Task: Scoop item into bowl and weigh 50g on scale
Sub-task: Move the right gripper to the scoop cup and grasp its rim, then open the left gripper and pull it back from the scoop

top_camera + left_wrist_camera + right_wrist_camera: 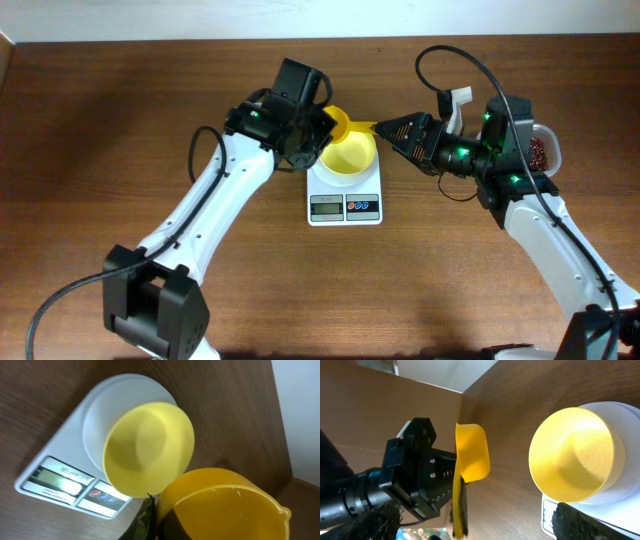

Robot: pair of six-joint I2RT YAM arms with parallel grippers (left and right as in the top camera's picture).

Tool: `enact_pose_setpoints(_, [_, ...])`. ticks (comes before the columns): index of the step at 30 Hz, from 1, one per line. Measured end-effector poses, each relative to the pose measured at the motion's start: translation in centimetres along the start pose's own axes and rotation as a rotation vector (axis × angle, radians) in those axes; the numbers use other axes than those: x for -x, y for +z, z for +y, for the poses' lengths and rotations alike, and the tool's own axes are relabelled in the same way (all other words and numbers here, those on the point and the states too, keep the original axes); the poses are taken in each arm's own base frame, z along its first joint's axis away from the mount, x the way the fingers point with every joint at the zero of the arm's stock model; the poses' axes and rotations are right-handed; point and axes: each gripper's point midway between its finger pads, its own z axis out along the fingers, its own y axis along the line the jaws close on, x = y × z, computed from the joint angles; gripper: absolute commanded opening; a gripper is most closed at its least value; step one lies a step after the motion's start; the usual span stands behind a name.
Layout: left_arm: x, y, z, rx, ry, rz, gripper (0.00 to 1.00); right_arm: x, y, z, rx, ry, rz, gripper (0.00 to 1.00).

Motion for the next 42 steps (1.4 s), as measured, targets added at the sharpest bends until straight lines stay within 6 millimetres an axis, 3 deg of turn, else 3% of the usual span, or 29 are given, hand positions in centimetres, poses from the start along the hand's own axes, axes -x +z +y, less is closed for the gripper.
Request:
enact_pose_setpoints(9, [-2.0,0.3,-0.6,0.0,-0.074,-0.008,0.0,0.8,0.0,0.9,0.03,-0.054,-0.029,1.0])
enact_pose_setpoints(14, [-1.9,0.3,-0.6,0.001,-0.113,-0.012,0.0,1.3,-0.1,1.2,0.037,-0.075,-0.047,0.92])
enact_pose_setpoints(19, [-2.4,0.3,-0.7,0.0,-0.114,-0.006,0.0,0.7,0.5,1.6,0.041,-0.09,-0.032,0.81])
enact_pose_setpoints(21, [-3.2,0.4,-0.9,-0.002,-0.103,0.003,0.0,0.3,0.9,1.8,0.042,-0.097,-0.023,0.68])
enact_pose_setpoints(26, [-3.9,0.4,-1.1,-0.003,-0.091,0.012,0.0,0.1,1.2,1.9,0.038,-0.104,-0.023,0.52])
enact_pose_setpoints(30, [-3.9,0.4,-1.1,-0.003,-0.093,0.012,0.01,0.2,1.2,1.8,0.033,-0.103,-0.029,0.47])
enact_pose_setpoints(36, [-4.1,0.4,-1.1,-0.002,-0.097,0.011,0.04,0.5,1.1,1.4,0.015,-0.097,-0.044,0.29])
enact_pose_setpoints(42, [-4.2,0.4,-1.1,0.0,-0.1,0.006,0.06,0.6,1.1,1.1,0.001,-0.09,-0.051,0.18])
